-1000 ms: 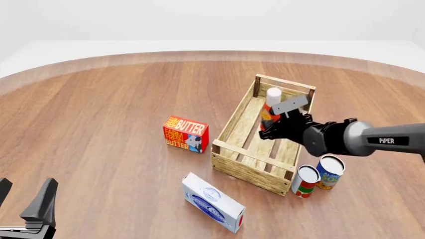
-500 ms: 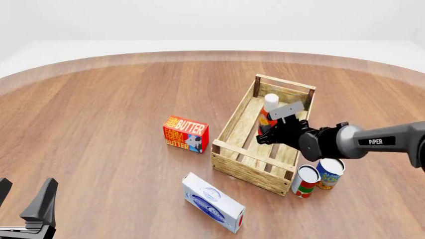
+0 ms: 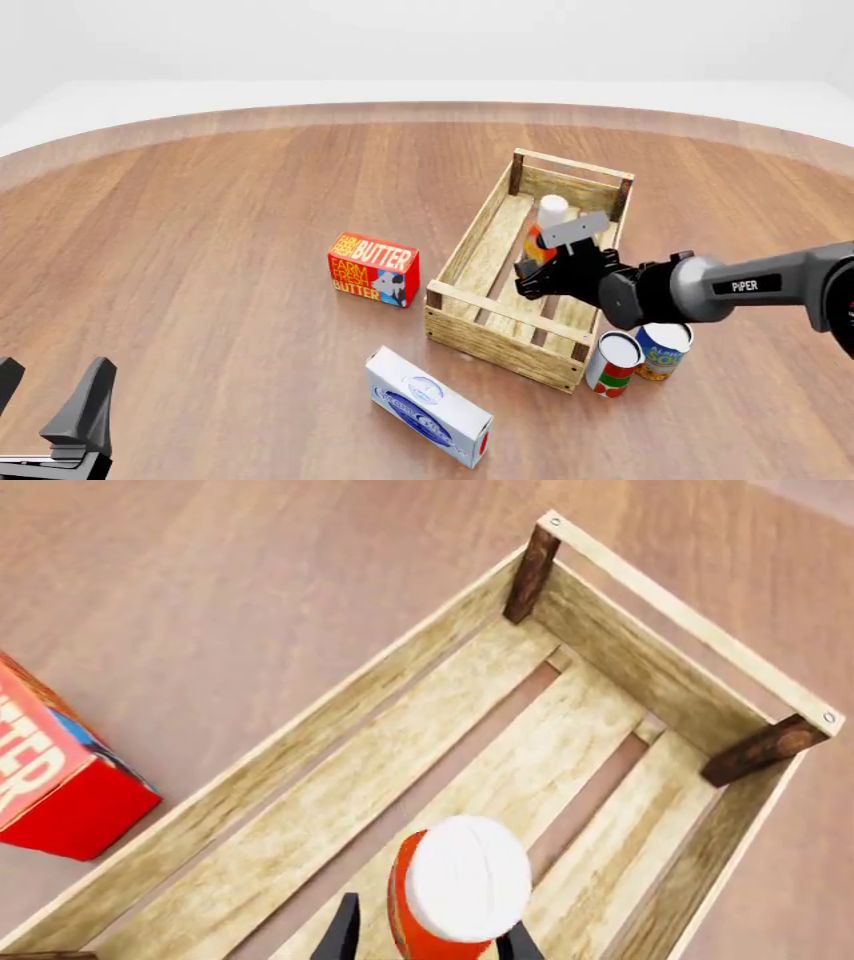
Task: Pick up the ketchup, and put it in the wooden tray.
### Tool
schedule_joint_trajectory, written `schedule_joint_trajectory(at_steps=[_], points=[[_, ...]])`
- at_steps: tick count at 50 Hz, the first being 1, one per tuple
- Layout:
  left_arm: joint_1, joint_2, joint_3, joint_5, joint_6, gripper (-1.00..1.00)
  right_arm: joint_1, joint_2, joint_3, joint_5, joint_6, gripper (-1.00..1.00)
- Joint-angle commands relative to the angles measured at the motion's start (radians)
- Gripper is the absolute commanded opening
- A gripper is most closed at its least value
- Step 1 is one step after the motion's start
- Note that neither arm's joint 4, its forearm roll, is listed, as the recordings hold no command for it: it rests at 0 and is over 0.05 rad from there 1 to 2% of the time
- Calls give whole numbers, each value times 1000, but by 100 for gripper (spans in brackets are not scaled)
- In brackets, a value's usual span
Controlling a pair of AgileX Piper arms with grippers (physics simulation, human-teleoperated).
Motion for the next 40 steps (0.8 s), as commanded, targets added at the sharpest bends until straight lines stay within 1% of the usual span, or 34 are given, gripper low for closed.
schedule_joint_trajectory(at_steps=[1,22,34,40], points=[[0,0,0,0,0,100,-4,4,5,-4,8,100],[0,0,0,0,0,100,1,-66,0,32,-3,100],[0,0,0,0,0,100,10,-142,-5,75,-27,100],[0,0,0,0,0,100,-1,-174,-13,98,-40,100]])
